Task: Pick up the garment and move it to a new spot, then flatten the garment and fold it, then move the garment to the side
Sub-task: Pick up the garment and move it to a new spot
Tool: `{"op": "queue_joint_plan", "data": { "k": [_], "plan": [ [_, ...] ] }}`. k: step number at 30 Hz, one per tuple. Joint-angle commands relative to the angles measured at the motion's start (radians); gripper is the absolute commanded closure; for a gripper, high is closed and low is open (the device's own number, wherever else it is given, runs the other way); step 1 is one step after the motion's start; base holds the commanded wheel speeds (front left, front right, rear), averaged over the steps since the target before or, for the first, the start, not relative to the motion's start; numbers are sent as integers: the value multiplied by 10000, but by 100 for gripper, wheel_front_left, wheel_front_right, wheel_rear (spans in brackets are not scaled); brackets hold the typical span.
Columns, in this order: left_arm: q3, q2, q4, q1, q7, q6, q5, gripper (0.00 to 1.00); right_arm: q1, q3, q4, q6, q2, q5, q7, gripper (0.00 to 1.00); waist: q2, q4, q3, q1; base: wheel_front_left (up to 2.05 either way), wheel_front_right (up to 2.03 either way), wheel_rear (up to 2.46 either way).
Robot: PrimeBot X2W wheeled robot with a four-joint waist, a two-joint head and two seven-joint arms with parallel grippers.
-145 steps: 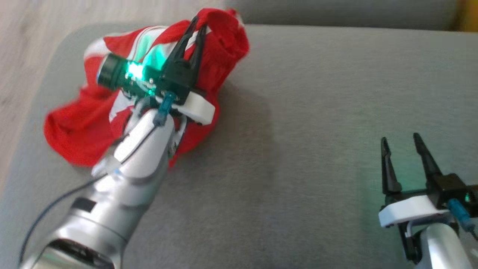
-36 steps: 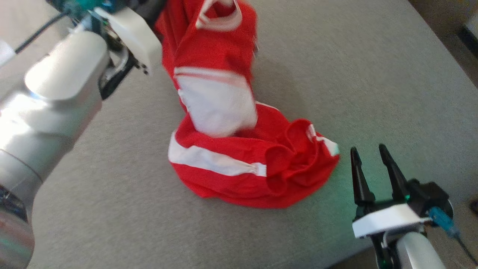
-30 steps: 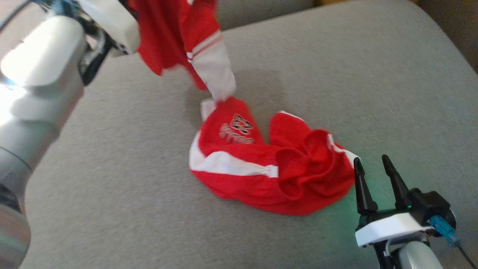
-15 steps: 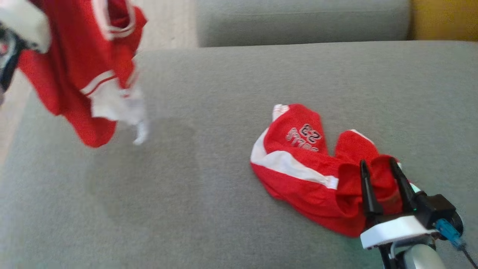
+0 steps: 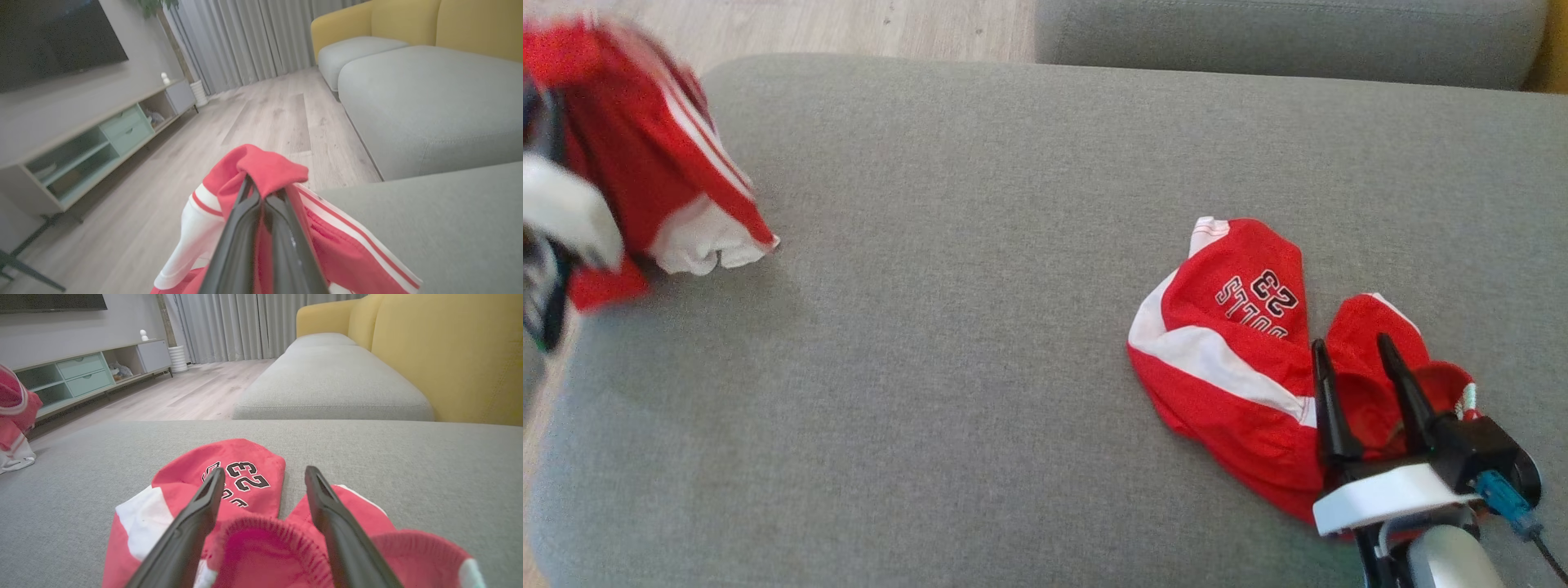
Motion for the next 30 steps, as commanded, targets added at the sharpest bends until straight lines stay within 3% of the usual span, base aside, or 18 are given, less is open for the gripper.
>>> {"op": "queue_joint_plan", "data": {
  "k": [1, 2, 7, 8, 11, 14, 19, 25, 30],
  "plan": [
    [812, 354, -283, 458, -123, 370, -219, 100, -318, 251, -321, 75, -53, -84, -38, 0, 0, -53, -25, -1, 0, 0, 0],
    [1051, 302, -408, 891, -123, 517, -275, 0, -316, 261, -313, 75, -53, -91, -38, 0, 0, -96, -51, -1, 0, 0, 0],
    [3132, 29, -1752, 3157, -124, 1525, -2, 0, -164, 201, -217, 75, -53, -10, -38, 0, 0, -487, -489, -1, 0, 0, 0],
    [3132, 29, -1752, 3157, -124, 1525, -2, 0, -164, 201, -217, 75, -53, -10, -38, 0, 0, -487, -489, -1, 0, 0, 0],
    [4747, -380, -3343, 4892, -125, 2407, 1022, 0, 32, 194, -219, 75, -53, 91, -38, 0, 0, -712, -893, -1, 0, 0, 0],
    [6237, -1092, -5166, 6860, -125, 3105, 2311, 0, 331, 367, -308, 75, -57, 198, -38, 0, 0, -909, -1342, -1, 0, 0, 0],
    [7753, -2876, -7967, 9890, -125, 3767, 4290, 0, 777, 782, -447, 75, -260, 289, -38, 0, 0, -1203, -1885, -1, 0, 0, 0],
    [8119, -4522, -9211, 11912, -125, 3373, 6183, 0, 1376, 912, -851, 75, -474, 540, -38, 0, 0, -1370, -2350, -1, 0, 0, 0],
    [8129, -5245, -9171, 13155, -125, 3148, 6934, 0, 2076, 857, -1025, 75, -514, 634, -38, 0, 0, -1540, -3001, -1, 0, 0, 0]
  ]
}}
